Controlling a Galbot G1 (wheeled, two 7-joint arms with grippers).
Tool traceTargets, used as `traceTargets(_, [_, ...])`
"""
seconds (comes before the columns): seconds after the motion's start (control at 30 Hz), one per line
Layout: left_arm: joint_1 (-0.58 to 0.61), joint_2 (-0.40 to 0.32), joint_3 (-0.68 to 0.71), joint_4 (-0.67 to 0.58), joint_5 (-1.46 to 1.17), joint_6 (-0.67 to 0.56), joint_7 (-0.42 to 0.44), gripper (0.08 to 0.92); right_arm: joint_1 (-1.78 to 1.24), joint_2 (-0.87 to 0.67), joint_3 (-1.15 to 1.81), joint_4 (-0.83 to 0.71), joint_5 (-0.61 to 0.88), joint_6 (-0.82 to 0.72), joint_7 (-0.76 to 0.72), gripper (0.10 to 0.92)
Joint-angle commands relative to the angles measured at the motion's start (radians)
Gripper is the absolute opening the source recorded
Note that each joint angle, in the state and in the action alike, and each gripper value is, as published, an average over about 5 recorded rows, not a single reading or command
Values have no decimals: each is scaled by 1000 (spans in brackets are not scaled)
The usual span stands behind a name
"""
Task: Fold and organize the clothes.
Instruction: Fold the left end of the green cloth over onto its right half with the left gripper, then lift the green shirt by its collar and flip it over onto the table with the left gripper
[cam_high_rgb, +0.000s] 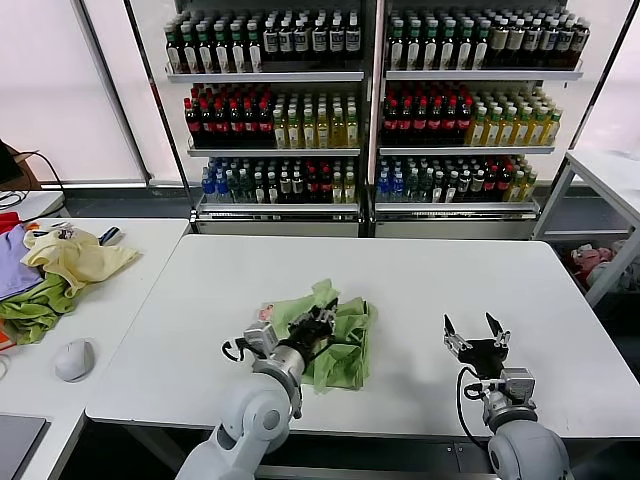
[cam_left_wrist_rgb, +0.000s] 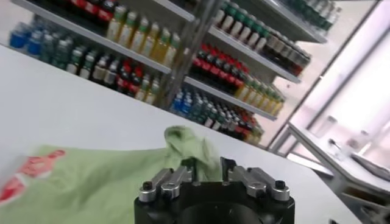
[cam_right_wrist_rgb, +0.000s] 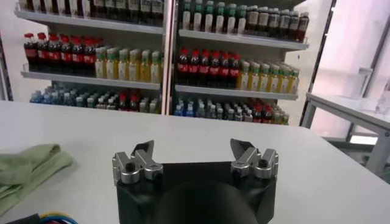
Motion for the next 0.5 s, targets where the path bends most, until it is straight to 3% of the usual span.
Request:
traceTargets(0.03, [84,17,20,-136,-14,12,51,473,9,0,-2,-14,-1,1,0,823])
traceTargets(0.2, [155,65,-62,-170,76,-15,46,620,11,-1,-1,-12,-1,2,0,823])
traceTargets(0.4, [142,124,-146,-24,338,-81,17,781,10,5,-6,-3,-3,2,0,823])
traceTargets(0.5, [125,131,-153,51,403,-85,0,816,9,10,-10,0,-6,2,0,823])
